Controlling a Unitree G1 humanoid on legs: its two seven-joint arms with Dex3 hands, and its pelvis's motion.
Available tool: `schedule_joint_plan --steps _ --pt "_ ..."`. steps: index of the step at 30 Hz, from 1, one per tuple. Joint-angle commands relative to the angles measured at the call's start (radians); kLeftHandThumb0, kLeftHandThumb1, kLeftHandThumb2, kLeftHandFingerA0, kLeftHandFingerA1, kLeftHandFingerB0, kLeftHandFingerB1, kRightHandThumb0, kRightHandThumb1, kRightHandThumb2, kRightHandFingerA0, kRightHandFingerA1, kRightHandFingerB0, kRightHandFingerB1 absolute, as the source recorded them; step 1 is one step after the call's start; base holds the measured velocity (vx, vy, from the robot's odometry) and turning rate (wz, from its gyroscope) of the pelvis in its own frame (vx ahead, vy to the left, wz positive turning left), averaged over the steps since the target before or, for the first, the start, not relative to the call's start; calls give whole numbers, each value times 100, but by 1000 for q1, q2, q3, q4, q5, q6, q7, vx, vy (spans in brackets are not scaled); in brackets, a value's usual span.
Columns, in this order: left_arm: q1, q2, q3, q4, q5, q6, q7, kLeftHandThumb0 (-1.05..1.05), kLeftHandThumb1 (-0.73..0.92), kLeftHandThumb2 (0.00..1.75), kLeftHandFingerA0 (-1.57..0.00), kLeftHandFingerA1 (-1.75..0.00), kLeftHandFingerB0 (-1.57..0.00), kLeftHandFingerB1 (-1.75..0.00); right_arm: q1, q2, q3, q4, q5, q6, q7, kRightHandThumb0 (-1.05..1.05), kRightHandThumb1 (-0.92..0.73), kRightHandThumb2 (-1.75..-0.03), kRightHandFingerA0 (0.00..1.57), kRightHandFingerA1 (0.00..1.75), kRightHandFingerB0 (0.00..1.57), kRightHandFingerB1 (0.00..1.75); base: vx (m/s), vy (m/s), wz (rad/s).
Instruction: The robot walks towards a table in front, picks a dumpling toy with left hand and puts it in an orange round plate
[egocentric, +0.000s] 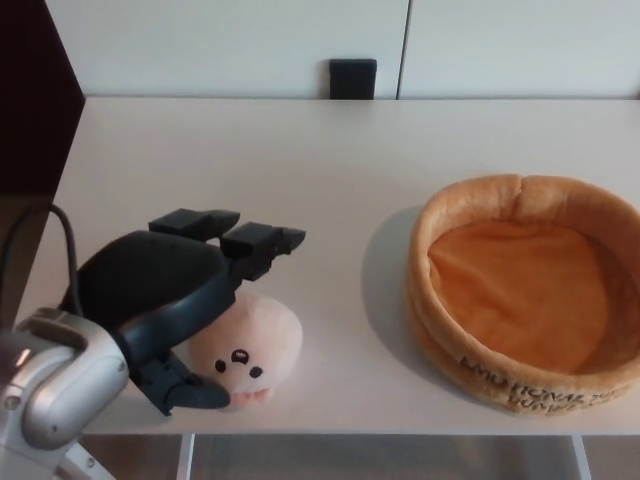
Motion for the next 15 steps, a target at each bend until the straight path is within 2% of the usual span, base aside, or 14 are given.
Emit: schedule_joint_plan --steps 1,8,10,11,12,13,14,15 --pt "-6 -22 -31 15 114 35 -69 -41 32 66 0 -14 -5 -26 2 -7 -5 0 13 9 12 -5 -52 -55 55 46 31 31 0 0 0" --pt "-21 -70 -57 41 166 38 -119 -40 31 67 0 -21 -4 -28 2 -7 -2 3 10 10 15 -6 -51 -55 59 47 31 31 0 0 0" --pt "-31 -84 -67 52 185 42 -135 -40 31 67 0 -21 -4 -27 2 -7 0 3 8 9 15 -7 -51 -55 53 46 31 31 0 0 0" --pt "-38 -94 -73 61 201 43 -144 -40 32 56 -1 -22 -6 -26 1 -8 1 3 7 7 17 -6 -52 -55 56 46 31 31 0 0 0" --pt "-43 -103 -76 67 216 43 -149 -40 32 56 -1 -22 -6 -26 1 -8 2 2 6 5 18 -6 -52 -55 56 46 31 31 0 0 0" --pt "-52 -114 -80 85 221 41 -147 -40 29 67 0 -22 -4 -28 0 -7 -1 2 9 7 17 -6 -51 -55 54 47 31 31 0 0 0" --pt "-58 -123 -83 98 224 39 -146 -40 29 67 0 -22 -4 -28 -1 -6 -3 2 12 9 16 -6 -51 -55 54 47 31 31 0 0 0" --pt "-66 -140 -85 127 231 31 -129 -37 37 52 -1 -25 -5 -27 -4 -4 -1 0 10 12 11 -6 -51 -55 52 46 32 31 0 0 0"
